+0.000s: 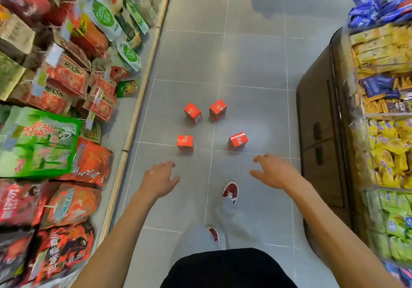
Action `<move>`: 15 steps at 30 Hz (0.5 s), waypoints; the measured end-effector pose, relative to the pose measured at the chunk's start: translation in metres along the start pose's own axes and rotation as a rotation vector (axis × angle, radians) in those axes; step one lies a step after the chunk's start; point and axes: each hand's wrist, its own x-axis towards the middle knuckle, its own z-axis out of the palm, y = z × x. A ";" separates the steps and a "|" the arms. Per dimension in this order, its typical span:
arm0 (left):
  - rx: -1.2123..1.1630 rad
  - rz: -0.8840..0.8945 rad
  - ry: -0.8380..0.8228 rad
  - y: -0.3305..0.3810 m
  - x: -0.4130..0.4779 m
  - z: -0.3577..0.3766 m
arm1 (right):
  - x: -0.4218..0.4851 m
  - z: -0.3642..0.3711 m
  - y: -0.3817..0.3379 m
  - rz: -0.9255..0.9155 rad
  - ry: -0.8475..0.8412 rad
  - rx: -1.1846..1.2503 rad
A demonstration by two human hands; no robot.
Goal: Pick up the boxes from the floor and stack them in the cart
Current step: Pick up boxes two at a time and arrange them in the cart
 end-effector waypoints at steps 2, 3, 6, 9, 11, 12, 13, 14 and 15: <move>0.023 -0.002 -0.041 0.001 0.034 -0.004 | 0.029 -0.009 0.004 0.003 -0.037 0.003; 0.036 0.009 -0.051 0.001 0.050 -0.006 | 0.042 -0.014 0.006 0.008 -0.046 0.008; 0.067 0.040 -0.071 0.002 0.097 -0.011 | 0.077 -0.022 0.006 0.022 -0.052 -0.003; 0.074 0.055 -0.069 -0.002 0.148 -0.003 | 0.114 -0.016 -0.001 0.040 -0.034 -0.042; 0.096 0.059 -0.074 -0.010 0.186 0.009 | 0.146 -0.006 -0.008 0.038 -0.024 -0.029; 0.110 0.063 -0.079 -0.015 0.204 0.018 | 0.163 0.001 -0.012 0.031 -0.019 -0.022; 0.115 0.069 -0.074 -0.021 0.222 0.029 | 0.183 0.010 -0.015 0.025 -0.004 -0.016; 0.118 0.076 -0.068 -0.026 0.242 0.040 | 0.203 0.020 -0.017 0.026 0.008 -0.009; 0.118 0.077 -0.070 -0.031 0.262 0.053 | 0.224 0.030 -0.018 0.028 0.012 0.000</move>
